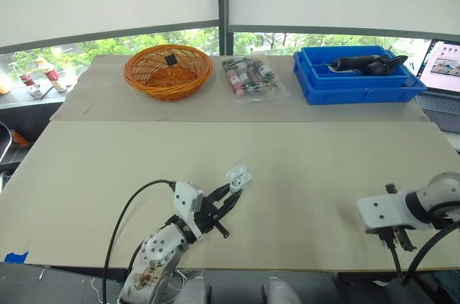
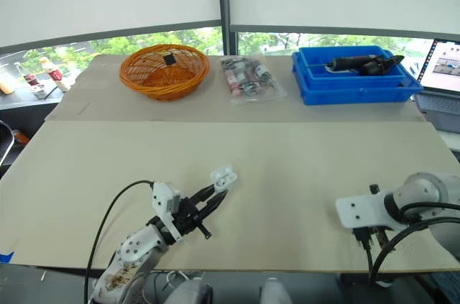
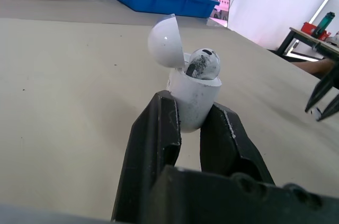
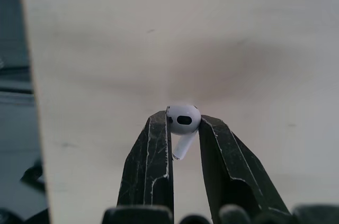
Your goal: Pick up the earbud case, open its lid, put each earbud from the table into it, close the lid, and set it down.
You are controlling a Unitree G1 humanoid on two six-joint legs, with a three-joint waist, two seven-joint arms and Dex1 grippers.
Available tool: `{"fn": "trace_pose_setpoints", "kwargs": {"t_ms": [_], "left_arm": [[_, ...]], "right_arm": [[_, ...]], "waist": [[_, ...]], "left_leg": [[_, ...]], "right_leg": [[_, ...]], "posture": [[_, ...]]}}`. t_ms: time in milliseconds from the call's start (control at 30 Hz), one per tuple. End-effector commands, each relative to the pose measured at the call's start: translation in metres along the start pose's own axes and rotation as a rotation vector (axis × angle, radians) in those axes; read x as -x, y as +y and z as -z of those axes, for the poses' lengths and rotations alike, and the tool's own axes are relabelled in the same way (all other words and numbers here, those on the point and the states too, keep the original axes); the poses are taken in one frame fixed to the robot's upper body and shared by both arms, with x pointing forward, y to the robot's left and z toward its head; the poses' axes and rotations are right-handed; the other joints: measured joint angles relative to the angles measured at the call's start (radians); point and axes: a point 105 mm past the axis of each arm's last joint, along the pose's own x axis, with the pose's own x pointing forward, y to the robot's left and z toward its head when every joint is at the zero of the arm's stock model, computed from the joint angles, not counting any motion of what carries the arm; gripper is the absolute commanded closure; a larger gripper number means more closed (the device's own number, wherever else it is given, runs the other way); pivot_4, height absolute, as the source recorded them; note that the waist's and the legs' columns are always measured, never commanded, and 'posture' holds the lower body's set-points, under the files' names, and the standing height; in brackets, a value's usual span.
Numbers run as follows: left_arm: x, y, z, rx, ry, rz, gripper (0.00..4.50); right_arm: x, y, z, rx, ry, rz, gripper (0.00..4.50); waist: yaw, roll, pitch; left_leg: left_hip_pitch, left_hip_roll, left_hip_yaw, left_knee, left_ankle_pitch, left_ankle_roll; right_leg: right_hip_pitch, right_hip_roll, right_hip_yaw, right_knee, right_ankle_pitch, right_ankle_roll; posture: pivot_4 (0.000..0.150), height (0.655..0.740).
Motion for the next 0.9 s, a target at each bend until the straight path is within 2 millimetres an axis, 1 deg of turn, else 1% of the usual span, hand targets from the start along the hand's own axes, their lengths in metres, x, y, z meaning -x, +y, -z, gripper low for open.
{"fn": "trace_pose_setpoints", "kwargs": {"t_ms": [33,67,100,133,200,233,367,433,567,700,900], "left_arm": [[-0.005,0.002,-0.014,-0.027,-0.060,0.022,4.00],[-0.006,0.003,-0.014,-0.027,-0.063,0.026,4.00],[-0.008,0.004,-0.016,-0.025,-0.069,0.032,4.00],[-0.011,0.004,-0.020,-0.022,-0.083,0.049,4.00],[-0.017,0.006,-0.026,-0.027,-0.104,0.075,4.00],[-0.020,0.007,-0.029,-0.029,-0.117,0.082,4.00],[-0.030,0.012,-0.043,-0.043,-0.167,0.100,4.00],[-0.034,0.012,-0.047,-0.045,-0.181,0.109,4.00],[-0.038,0.011,-0.051,-0.041,-0.192,0.128,4.00],[-0.039,0.012,-0.049,-0.032,-0.191,0.127,4.00],[-0.039,0.013,-0.047,-0.023,-0.187,0.123,4.00]], "right_arm": [[0.015,-0.033,-0.032,-0.049,-0.176,0.189,4.15],[0.016,-0.039,-0.039,-0.069,-0.220,0.219,4.15],[0.017,-0.047,-0.052,-0.102,-0.294,0.261,4.15],[0.021,-0.055,-0.071,-0.143,-0.415,0.312,4.15],[0.025,-0.064,-0.098,-0.206,-0.595,0.364,4.15],[0.027,-0.067,-0.108,-0.224,-0.668,0.395,4.15],[0.030,-0.078,-0.139,-0.316,-0.901,0.526,4.15],[0.031,-0.081,-0.149,-0.349,-0.976,0.564,4.15],[0.032,-0.086,-0.163,-0.381,-1.069,0.633,4.15],[0.024,-0.086,-0.167,-0.413,-1.101,0.645,4.15],[0.019,-0.081,-0.173,-0.391,-1.113,0.635,4.15]], "waist": [[-0.001,0.000,0.000],[-0.002,0.000,0.000],[-0.002,0.000,0.000],[-0.002,0.000,0.000],[-0.001,0.000,0.000],[0.001,0.000,0.000],[0.013,0.000,0.000],[0.014,0.000,0.000],[0.013,0.000,0.000],[0.009,0.000,0.000],[0.001,0.000,0.000]], "left_leg": [[0.000,0.000,0.000,0.000,0.000,0.000],[0.000,0.000,0.000,0.000,0.000,0.000],[-0.001,0.000,-0.001,0.000,0.000,0.000],[-0.001,0.000,-0.001,0.000,0.000,0.000],[-0.002,0.000,-0.001,0.000,0.000,0.000],[-0.003,0.000,-0.002,0.001,0.000,0.000],[-0.005,-0.001,-0.003,0.002,0.000,0.000],[-0.005,-0.001,-0.003,0.003,0.000,0.000],[-0.005,-0.001,-0.003,0.004,0.000,0.000],[-0.005,-0.001,-0.003,0.004,0.000,0.000],[-0.004,-0.001,-0.003,0.004,0.000,0.000]], "right_leg": [[0.000,0.000,0.000,0.000,0.000,0.000],[0.000,0.000,0.000,0.000,0.000,0.000],[0.000,0.000,0.000,0.000,0.000,0.000],[-0.001,0.000,0.000,0.000,0.000,0.000],[-0.002,0.000,-0.001,0.000,0.000,0.000],[-0.003,0.000,-0.001,0.001,0.000,0.000],[-0.004,-0.001,-0.002,0.002,0.000,0.000],[-0.004,-0.001,-0.001,0.003,0.000,0.000],[-0.004,-0.001,-0.001,0.003,0.000,0.000],[-0.005,0.000,-0.001,0.003,0.000,0.000],[-0.005,0.000,-0.001,0.004,0.000,0.000]], "posture": [[0.150,0.7400],[0.150,0.7400],[0.150,0.7400],[0.150,0.7400],[0.150,0.7400],[0.150,0.7400],[0.150,0.7400],[0.150,0.7400],[0.150,0.7400],[0.150,0.7400],[0.150,0.7400]]}}
